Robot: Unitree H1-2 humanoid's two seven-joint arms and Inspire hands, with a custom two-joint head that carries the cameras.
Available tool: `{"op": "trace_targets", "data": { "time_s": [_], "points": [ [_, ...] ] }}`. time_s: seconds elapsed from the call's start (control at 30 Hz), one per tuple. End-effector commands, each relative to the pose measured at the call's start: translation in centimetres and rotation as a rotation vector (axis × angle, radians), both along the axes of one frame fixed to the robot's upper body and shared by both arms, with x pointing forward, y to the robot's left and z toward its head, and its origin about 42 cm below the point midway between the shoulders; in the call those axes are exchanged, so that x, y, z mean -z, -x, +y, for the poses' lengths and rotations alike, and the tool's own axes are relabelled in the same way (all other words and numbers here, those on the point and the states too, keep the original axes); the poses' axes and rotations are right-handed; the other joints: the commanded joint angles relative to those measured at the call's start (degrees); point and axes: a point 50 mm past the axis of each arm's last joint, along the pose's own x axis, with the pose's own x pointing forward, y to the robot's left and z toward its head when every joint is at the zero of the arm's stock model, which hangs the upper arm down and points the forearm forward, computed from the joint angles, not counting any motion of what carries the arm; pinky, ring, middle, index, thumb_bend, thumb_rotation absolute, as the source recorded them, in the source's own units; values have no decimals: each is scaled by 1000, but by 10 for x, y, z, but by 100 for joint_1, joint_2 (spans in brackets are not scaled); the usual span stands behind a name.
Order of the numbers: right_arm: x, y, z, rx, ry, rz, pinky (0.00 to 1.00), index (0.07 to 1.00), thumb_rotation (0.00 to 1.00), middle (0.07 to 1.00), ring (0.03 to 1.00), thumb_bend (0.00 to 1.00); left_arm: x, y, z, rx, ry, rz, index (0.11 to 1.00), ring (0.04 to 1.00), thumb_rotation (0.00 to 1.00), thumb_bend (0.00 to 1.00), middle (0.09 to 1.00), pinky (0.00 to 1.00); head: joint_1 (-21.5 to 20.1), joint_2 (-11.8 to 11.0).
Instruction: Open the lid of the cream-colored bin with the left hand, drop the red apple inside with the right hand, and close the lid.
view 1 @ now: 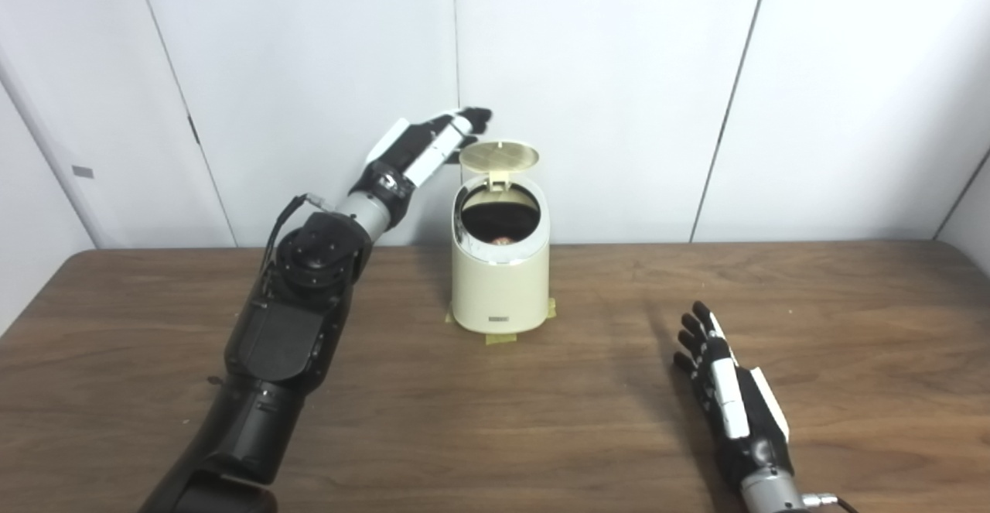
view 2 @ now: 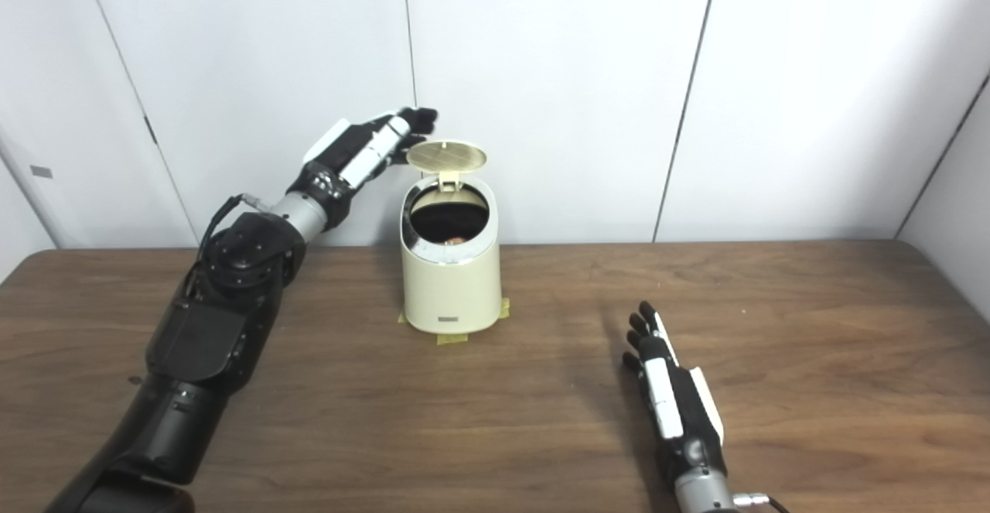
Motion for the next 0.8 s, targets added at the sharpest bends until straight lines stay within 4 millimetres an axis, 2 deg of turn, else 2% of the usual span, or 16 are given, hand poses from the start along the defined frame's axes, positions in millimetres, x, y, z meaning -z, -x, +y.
{"op": "trace_targets", "data": {
  "time_s": [0.0, 0.13, 0.3, 0.47, 0.77],
  "points": [
    [-17, -8, 3, -5, 6, -71, 925, 990, 1000, 967, 963, 608, -46, -1, -2, 33, -73, -175, 858, 859, 809, 430, 857, 831, -6, 8],
    [-17, -8, 5, -4, 2, -72, 925, 987, 1000, 960, 959, 602, -46, 4, -6, 40, -172, -211, 837, 856, 764, 415, 833, 831, -36, 0],
    [-18, -9, 8, -7, 0, -72, 935, 983, 1000, 954, 954, 579, -46, 9, -10, 57, -266, -253, 826, 850, 771, 405, 823, 830, -43, -10],
    [-18, -9, 10, -6, 16, -71, 938, 972, 1000, 950, 955, 551, -45, 15, -13, 66, -324, -305, 801, 832, 687, 351, 822, 800, -48, -4],
    [-21, -8, 11, -5, 28, -69, 938, 973, 1000, 945, 945, 552, -38, 19, -8, 53, -484, -346, 799, 812, 740, 483, 824, 761, -84, 28]
  ]
}}
